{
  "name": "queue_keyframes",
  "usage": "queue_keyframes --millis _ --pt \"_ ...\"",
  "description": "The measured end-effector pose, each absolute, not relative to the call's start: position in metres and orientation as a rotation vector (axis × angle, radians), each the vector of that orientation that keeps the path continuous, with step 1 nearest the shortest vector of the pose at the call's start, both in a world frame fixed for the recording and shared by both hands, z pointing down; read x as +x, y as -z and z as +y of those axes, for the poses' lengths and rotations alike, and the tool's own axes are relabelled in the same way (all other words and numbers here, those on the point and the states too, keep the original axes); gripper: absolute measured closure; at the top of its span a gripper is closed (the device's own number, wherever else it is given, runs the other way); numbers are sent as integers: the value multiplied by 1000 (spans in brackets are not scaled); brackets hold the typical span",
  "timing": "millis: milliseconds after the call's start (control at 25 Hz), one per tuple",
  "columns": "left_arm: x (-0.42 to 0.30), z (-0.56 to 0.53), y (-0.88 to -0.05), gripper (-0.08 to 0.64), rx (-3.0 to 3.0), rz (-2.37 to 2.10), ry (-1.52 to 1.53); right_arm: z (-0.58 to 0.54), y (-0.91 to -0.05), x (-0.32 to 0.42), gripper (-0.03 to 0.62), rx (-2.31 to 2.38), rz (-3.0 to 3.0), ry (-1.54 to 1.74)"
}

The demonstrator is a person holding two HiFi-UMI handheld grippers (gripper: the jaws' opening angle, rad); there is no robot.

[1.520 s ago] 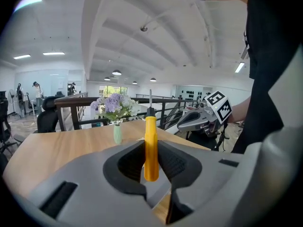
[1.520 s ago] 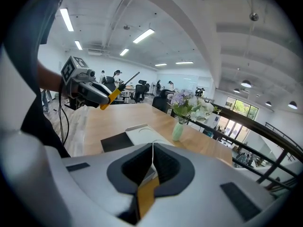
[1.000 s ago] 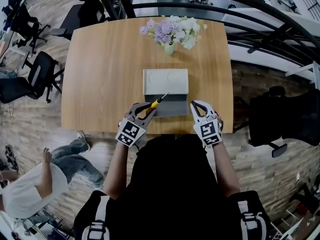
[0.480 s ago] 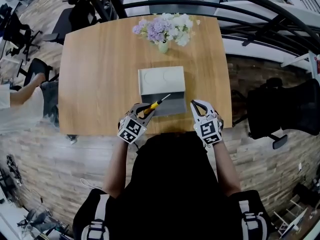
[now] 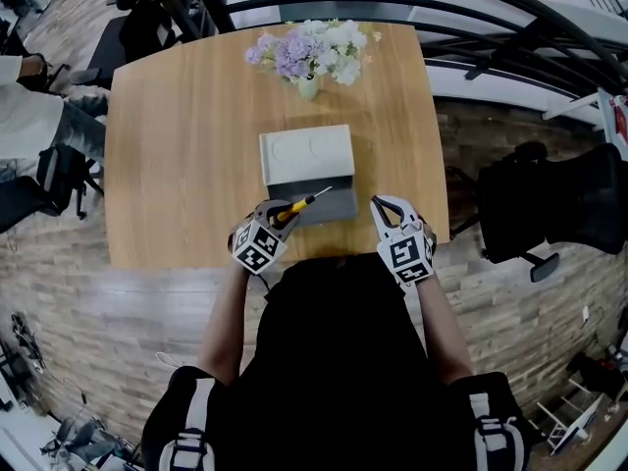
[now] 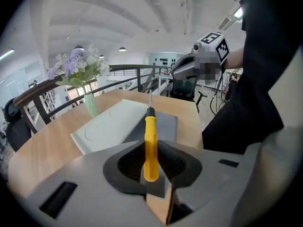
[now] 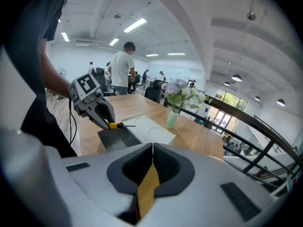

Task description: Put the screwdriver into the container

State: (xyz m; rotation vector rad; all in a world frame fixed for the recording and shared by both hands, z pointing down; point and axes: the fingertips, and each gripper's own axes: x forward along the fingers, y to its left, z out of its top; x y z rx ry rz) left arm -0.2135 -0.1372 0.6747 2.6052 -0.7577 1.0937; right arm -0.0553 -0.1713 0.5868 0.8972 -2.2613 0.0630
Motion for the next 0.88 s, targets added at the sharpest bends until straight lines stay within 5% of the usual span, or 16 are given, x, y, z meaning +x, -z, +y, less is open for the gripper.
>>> queue_keyframes --millis 880 --pt "-194 -143 -748 467 2381 -616 -1463 -166 -591 -52 566 903 -2278 -109"
